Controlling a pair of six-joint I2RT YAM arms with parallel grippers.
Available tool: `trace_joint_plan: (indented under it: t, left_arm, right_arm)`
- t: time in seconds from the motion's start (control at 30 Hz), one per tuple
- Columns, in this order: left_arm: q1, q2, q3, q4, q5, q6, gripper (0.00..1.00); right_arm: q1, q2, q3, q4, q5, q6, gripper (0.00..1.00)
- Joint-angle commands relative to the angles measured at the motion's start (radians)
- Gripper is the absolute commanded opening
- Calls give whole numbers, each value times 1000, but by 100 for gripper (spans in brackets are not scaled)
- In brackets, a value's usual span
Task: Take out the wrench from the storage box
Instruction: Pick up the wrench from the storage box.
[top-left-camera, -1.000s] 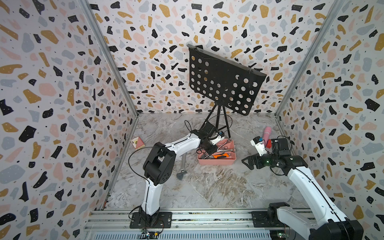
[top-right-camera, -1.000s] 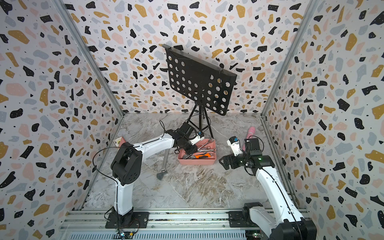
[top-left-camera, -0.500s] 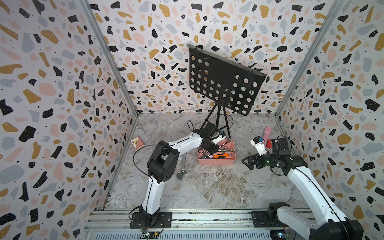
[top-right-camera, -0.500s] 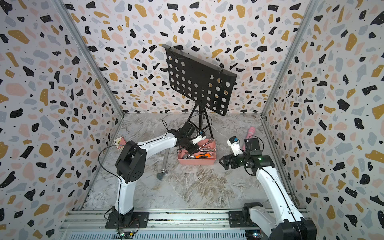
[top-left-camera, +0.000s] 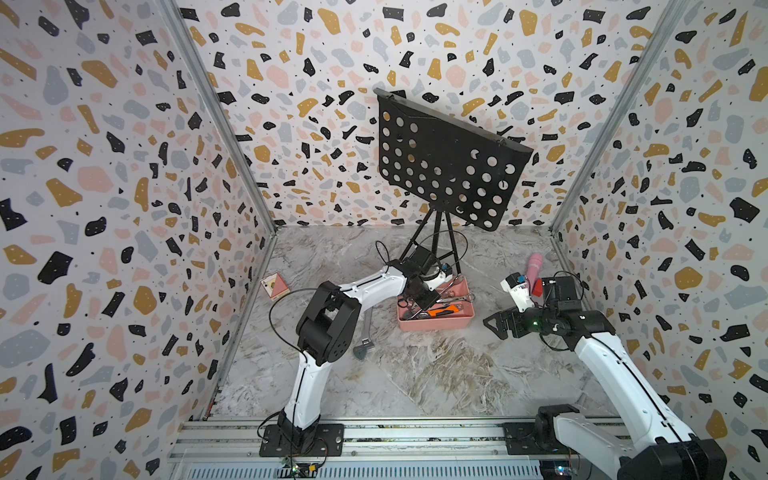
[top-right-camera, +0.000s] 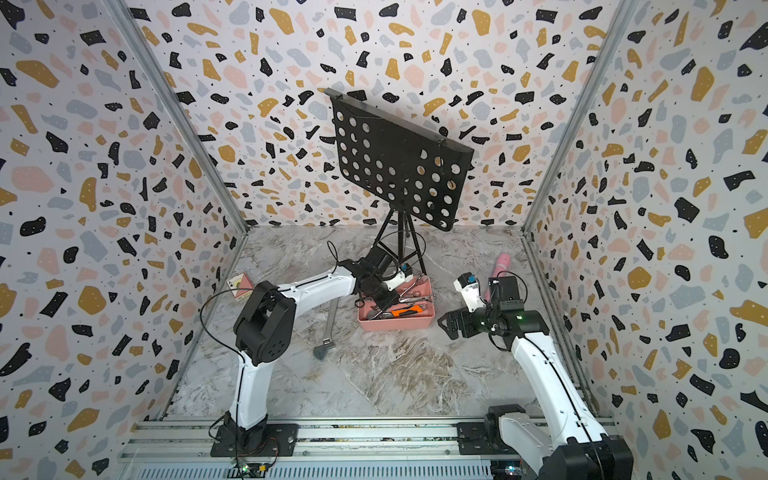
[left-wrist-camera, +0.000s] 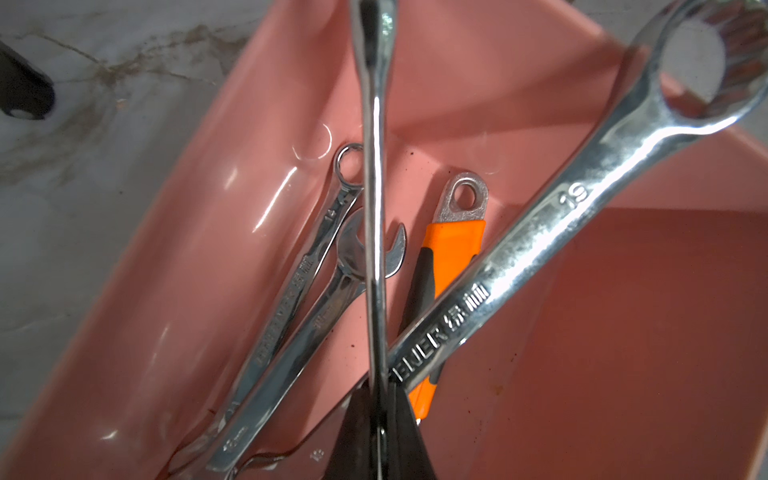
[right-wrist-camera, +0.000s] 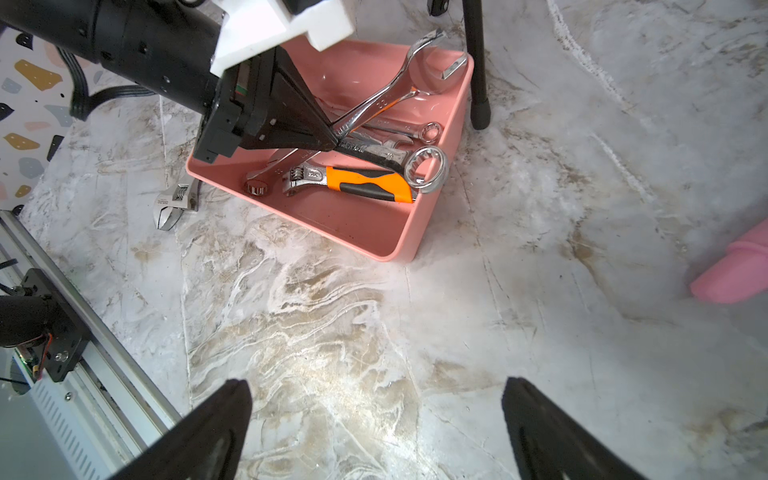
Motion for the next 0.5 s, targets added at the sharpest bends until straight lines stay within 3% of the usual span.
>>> trace_joint_plan:
  t: [0.0,0.47]
  left_arm:
    - [-1,-58,12,-12,-25,-2,0]
    - [-1,-339,-104,-37,-68,-35,0]
  right_arm:
    - [4,1,32,-6,-4,8,100]
    - [4,-3,40,4,3,29,100]
